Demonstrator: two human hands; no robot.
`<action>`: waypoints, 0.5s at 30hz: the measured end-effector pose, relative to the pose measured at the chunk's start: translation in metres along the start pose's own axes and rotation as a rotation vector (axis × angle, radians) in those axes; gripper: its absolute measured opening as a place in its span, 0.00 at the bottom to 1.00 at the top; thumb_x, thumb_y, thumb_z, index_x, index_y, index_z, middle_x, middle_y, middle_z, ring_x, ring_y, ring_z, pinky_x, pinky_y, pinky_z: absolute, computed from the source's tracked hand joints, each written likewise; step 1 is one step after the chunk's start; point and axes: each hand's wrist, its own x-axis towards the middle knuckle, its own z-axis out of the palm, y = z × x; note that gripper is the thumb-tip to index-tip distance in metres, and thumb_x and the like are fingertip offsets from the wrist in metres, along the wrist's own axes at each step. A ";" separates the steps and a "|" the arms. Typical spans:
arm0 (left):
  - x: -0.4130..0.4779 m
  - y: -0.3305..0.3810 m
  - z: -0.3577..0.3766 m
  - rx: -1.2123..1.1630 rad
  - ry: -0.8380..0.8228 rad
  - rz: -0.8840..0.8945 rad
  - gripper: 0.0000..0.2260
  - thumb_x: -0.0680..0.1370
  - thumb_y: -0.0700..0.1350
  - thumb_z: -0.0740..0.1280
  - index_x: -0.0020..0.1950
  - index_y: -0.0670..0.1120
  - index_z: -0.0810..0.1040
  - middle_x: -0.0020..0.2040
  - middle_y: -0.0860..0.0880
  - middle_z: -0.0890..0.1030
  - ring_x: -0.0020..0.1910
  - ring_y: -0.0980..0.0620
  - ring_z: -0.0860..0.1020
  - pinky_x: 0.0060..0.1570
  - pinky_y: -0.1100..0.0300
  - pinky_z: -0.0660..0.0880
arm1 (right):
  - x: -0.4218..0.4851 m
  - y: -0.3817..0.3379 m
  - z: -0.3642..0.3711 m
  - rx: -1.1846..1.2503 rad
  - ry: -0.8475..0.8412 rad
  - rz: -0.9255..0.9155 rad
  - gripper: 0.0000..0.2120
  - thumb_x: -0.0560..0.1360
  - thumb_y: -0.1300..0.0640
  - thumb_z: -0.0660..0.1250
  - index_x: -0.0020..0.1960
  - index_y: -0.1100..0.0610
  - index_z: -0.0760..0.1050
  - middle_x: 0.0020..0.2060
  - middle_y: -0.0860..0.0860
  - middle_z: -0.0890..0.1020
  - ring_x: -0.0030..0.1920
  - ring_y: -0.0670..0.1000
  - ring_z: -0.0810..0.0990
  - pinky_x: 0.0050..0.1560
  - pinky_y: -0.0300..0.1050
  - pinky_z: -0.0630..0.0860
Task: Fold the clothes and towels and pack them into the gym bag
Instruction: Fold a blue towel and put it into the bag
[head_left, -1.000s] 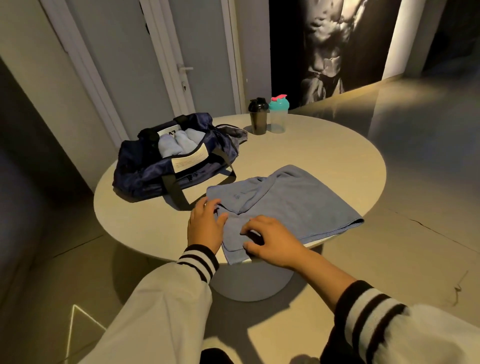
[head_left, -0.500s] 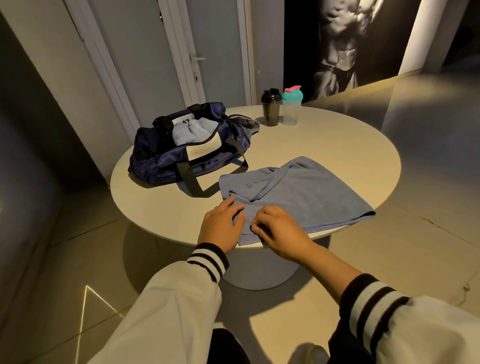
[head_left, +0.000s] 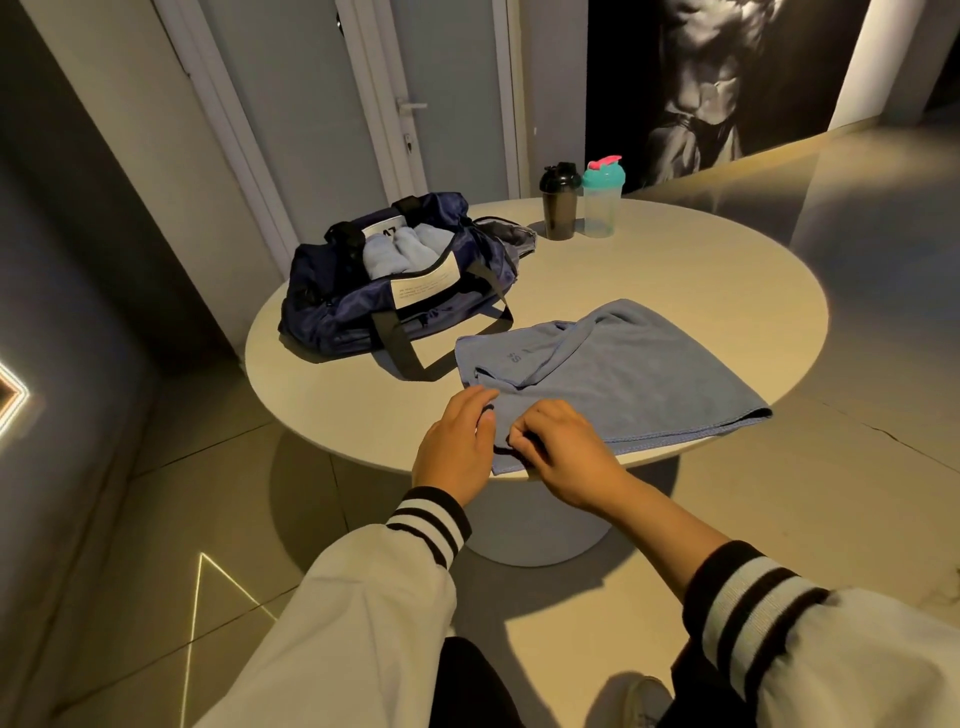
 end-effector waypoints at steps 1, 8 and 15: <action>0.001 0.000 0.000 -0.004 0.003 -0.003 0.17 0.86 0.49 0.53 0.73 0.51 0.70 0.74 0.53 0.69 0.70 0.54 0.70 0.68 0.57 0.69 | 0.000 0.000 -0.002 0.032 -0.010 -0.009 0.06 0.82 0.52 0.62 0.49 0.52 0.75 0.47 0.47 0.74 0.51 0.49 0.69 0.54 0.46 0.70; 0.000 0.002 -0.001 0.046 -0.042 -0.018 0.16 0.85 0.51 0.56 0.72 0.54 0.72 0.75 0.54 0.68 0.69 0.53 0.71 0.68 0.53 0.69 | -0.002 -0.001 -0.012 0.013 -0.209 -0.069 0.07 0.82 0.51 0.61 0.47 0.48 0.74 0.45 0.46 0.73 0.49 0.47 0.69 0.55 0.47 0.69; 0.003 0.015 -0.001 0.243 -0.146 -0.029 0.20 0.84 0.48 0.54 0.76 0.57 0.66 0.79 0.54 0.62 0.75 0.51 0.61 0.74 0.53 0.57 | 0.022 0.004 -0.021 -0.067 0.020 0.103 0.11 0.81 0.55 0.63 0.61 0.51 0.78 0.56 0.53 0.78 0.58 0.55 0.73 0.59 0.51 0.72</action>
